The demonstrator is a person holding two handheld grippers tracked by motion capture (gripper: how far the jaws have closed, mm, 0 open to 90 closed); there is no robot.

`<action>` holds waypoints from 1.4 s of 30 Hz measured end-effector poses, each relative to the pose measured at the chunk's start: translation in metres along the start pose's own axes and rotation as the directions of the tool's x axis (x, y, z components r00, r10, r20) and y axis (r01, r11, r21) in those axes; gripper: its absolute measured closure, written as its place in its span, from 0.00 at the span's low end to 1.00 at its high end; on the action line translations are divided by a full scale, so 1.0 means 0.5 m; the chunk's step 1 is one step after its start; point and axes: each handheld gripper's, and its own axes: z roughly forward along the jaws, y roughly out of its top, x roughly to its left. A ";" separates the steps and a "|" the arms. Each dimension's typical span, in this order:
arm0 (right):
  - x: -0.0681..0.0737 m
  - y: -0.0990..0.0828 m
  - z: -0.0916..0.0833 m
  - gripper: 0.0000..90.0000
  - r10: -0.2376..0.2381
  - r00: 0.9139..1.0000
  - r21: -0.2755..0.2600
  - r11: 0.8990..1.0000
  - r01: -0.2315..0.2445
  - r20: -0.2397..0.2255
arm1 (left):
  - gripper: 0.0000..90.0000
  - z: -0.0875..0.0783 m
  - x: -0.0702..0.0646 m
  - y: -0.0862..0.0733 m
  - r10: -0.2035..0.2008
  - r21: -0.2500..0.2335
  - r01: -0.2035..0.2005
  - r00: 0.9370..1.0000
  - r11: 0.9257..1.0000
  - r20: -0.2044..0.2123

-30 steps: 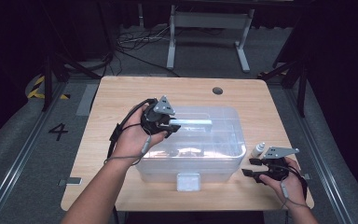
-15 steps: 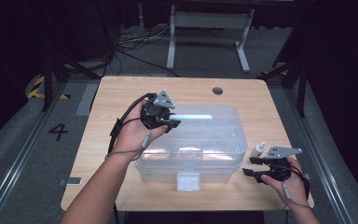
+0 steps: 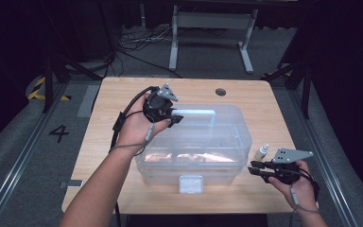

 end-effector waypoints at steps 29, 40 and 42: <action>0.055 0.085 -0.039 1.00 -0.108 0.992 -0.220 0.971 0.090 -0.072 | 0.79 0.001 0.055 0.057 -0.074 0.091 0.070 0.996 0.993 0.041; 0.046 0.087 -0.034 1.00 -0.070 0.995 -0.267 0.962 0.051 -0.064 | 0.79 0.001 0.059 0.057 -0.086 0.092 0.081 0.995 0.992 0.055; 0.046 0.086 -0.034 1.00 -0.066 0.996 -0.270 0.962 0.046 -0.066 | 0.78 0.001 0.059 0.055 -0.090 0.086 0.084 0.994 0.993 0.059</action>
